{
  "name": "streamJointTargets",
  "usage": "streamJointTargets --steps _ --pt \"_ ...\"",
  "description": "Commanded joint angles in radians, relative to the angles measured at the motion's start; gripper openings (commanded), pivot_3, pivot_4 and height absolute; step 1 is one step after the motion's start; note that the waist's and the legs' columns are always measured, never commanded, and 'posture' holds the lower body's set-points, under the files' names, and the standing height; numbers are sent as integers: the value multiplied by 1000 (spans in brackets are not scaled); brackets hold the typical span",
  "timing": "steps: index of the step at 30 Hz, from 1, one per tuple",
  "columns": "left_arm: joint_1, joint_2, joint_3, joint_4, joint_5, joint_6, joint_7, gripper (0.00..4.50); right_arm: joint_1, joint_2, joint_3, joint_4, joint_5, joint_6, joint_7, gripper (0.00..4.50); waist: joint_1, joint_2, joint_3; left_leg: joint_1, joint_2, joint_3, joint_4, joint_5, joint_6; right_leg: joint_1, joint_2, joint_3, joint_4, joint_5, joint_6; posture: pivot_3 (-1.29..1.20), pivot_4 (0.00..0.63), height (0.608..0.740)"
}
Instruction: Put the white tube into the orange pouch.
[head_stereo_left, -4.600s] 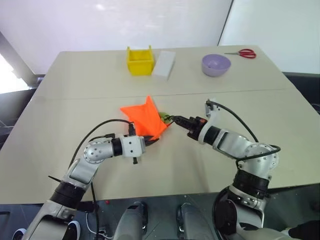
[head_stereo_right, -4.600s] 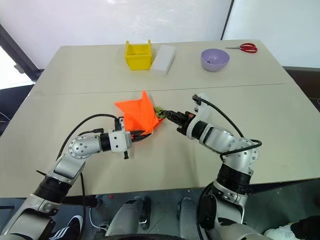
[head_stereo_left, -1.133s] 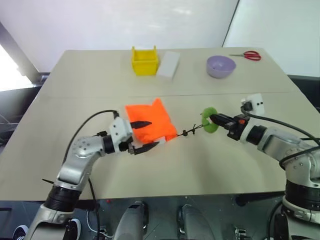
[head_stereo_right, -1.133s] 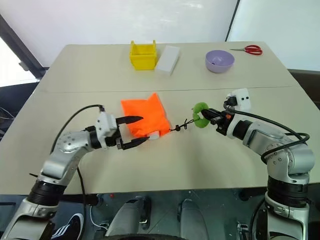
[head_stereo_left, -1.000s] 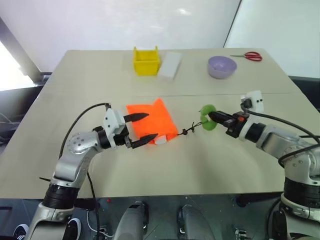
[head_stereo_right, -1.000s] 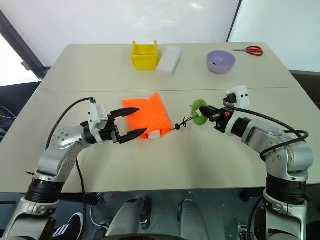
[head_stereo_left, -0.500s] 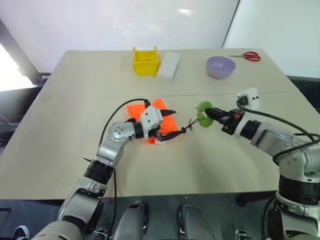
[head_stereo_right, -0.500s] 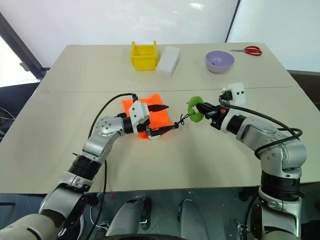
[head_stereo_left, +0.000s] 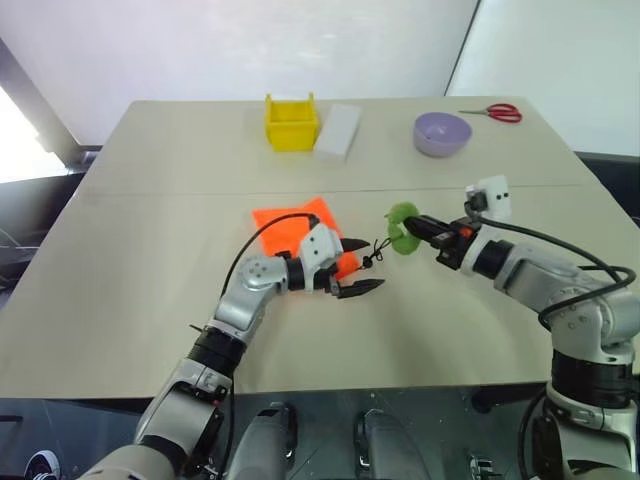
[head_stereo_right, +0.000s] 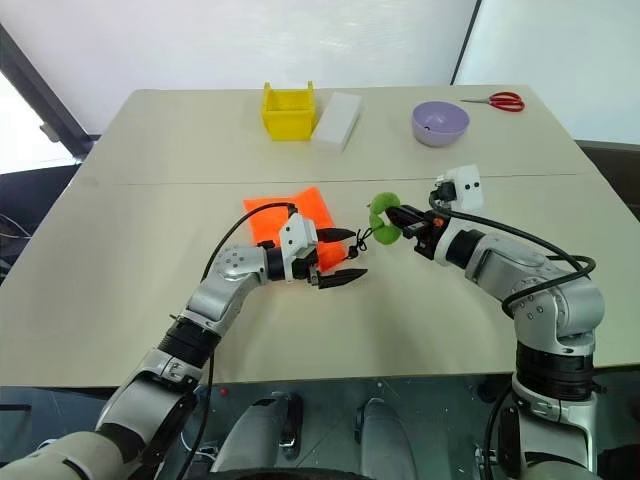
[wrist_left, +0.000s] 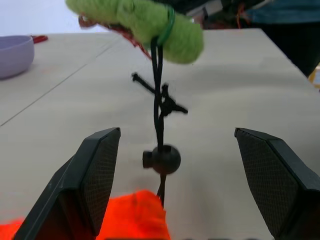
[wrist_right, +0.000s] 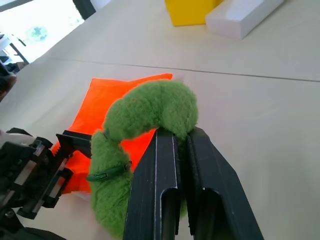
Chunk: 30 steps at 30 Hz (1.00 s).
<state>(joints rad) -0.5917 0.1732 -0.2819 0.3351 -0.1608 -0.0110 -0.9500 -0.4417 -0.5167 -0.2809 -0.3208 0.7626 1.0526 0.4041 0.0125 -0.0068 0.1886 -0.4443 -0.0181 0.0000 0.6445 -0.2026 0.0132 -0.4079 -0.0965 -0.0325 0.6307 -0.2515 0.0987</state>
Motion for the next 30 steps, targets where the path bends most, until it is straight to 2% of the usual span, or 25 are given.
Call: streamJointTargets --steps 1,3,5,13,16,18,26,30 --pt "-16 -9 -3 -10 19 -33 10 3671 -17 -6 -21 -46 23 -23 -1 0 0 0 0 0 0 0 0 0 0 0 0 0 0 0 0 0 150 740" --pt "-17 -12 5 -1 29 -39 31 3040 -13 -8 -19 -51 27 -23 2 0 1 0 0 0 0 0 0 0 0 0 0 0 0 0 0 0 150 740" --pt "-15 -17 13 -3 21 -38 35 2139 -12 -7 -18 -54 29 -22 0 0 1 0 0 0 0 0 0 0 0 0 0 0 0 0 0 0 150 740" --pt "-2 -18 22 -22 7 -29 25 2139 -8 -5 -4 -57 17 -30 0 0 0 0 0 0 0 0 0 0 0 0 0 0 0 0 0 0 150 740" --pt "7 -20 23 -30 2 -25 19 1263 -5 -3 -4 -62 20 -29 -4 0 0 0 0 0 0 0 0 0 0 0 0 0 -1 0 0 0 150 740" --pt "9 -20 24 -37 -1 -16 14 218 -3 -2 -3 -64 21 -31 -5 0 0 0 0 0 0 0 0 0 0 0 0 0 -1 0 0 0 150 740" --pt "17 11 26 -38 25 -43 6 168 -7 0 -31 -56 14 -56 -17 0 0 0 0 0 0 0 -1 0 0 0 -1 0 -1 0 0 0 150 740" --pt "23 72 19 -34 69 -85 2 168 -52 19 -131 17 29 -110 -68 0 -1 0 0 0 0 0 -1 0 0 -1 -1 0 -1 0 0 0 150 740"
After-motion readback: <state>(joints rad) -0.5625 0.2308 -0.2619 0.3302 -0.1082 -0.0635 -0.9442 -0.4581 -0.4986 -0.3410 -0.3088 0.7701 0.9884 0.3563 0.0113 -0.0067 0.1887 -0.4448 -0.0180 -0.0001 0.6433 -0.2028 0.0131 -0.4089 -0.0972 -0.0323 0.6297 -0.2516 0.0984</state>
